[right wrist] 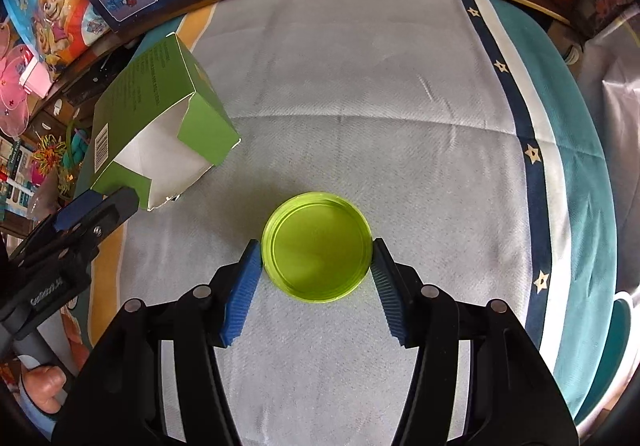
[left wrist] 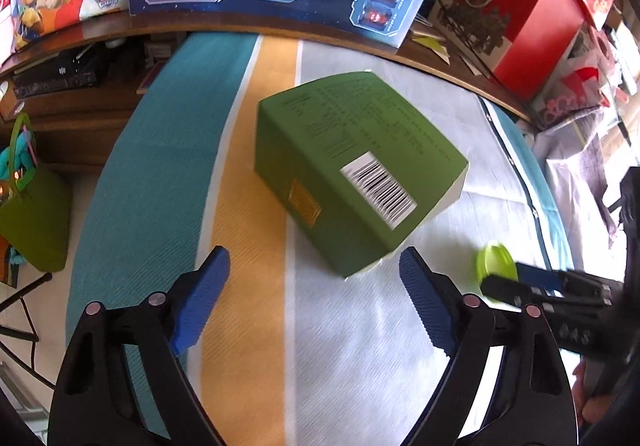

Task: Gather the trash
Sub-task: 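Grasp the lime-green lid with the right gripper while the left grasps the green box, then carry green box and lime lid over the teal bin and open both grippers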

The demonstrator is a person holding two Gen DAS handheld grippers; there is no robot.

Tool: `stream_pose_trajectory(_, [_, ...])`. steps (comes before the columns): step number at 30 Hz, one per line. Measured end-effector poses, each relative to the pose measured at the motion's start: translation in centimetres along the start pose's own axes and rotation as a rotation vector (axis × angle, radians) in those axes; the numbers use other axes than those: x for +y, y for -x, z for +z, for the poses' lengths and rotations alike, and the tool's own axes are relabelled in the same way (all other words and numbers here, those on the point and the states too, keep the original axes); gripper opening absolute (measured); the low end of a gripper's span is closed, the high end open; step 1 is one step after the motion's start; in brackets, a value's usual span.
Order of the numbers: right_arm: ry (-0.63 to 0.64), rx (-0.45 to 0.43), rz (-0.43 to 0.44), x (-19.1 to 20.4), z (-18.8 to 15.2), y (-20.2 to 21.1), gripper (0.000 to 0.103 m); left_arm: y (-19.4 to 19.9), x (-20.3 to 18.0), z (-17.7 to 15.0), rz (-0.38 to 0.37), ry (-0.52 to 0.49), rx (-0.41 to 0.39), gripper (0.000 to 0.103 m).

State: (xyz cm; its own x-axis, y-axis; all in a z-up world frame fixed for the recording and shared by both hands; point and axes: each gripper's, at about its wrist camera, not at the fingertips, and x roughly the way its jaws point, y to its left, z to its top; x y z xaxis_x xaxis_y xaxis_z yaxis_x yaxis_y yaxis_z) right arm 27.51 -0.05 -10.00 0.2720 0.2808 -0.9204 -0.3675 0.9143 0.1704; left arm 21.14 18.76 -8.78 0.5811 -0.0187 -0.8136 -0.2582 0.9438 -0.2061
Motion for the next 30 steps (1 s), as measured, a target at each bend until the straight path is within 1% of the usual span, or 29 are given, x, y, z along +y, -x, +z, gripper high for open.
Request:
stream_pose_trajectory(2, [-0.011, -0.003, 0.014, -0.4, -0.2, 0.2, 0.053, -0.3, -0.6, 0.2, 0.033, -0.014, -0.008, 0.077])
stream_pose_trajectory(3, [-0.017, -0.006, 0.021, -0.6, -0.2, 0.4, 0.053, -0.5, -0.8, 0.3, 0.04, -0.016, -0.005, 0.064])
stream_pose_trajectory(4, [-0.021, -0.008, 0.027, -0.8, -0.3, 0.5, 0.053, -0.7, -0.9, 0.5, 0.042, -0.016, 0.001, 0.044])
stream_pose_trajectory(5, [-0.025, -0.011, 0.033, -1.0, -0.5, 0.7, 0.053, -1.0, -0.9, 0.5, 0.042, -0.014, 0.009, 0.034])
stream_pose_trajectory(6, [-0.029, -0.016, 0.039, -1.2, -0.6, 0.9, 0.053, -1.1, -0.8, 0.5, 0.043, -0.01, 0.014, 0.018])
stream_pose_trajectory(10, [-0.056, -0.028, 0.075, -2.0, -1.1, 1.7, 0.053, -0.6, -0.5, 0.3, 0.055, -0.001, 0.004, 0.005])
stream_pose_trajectory(16, [-0.103, -0.063, 0.1, -3.8, -2.3, 4.0, 0.053, 1.7, -1.8, 0.0, 0.056, -0.03, -0.034, 0.004])
stream_pose_trajectory(19, [-0.129, -0.087, 0.1, -4.9, -3.2, 5.4, 0.053, 2.6, -2.8, -0.3, 0.041, -0.048, -0.039, 0.004])
stream_pose_trajectory(23, [-0.161, -0.114, 0.1, -6.6, -4.6, 7.4, 0.053, 3.8, -4.9, -1.2, 0.036, -0.099, -0.044, 0.004])
stream_pose_trajectory(26, [-0.191, -0.137, 0.101, -8.0, -6.1, 9.0, 0.053, 4.6, -6.3, -1.8, 0.01, -0.125, -0.035, 0.004])
stream_pose_trajectory(30, [-0.24, -0.168, 0.098, -10.4, -8.6, 11.0, 0.053, 5.8, -9.3, -2.9, -0.019, -0.185, -0.036, 0.004])
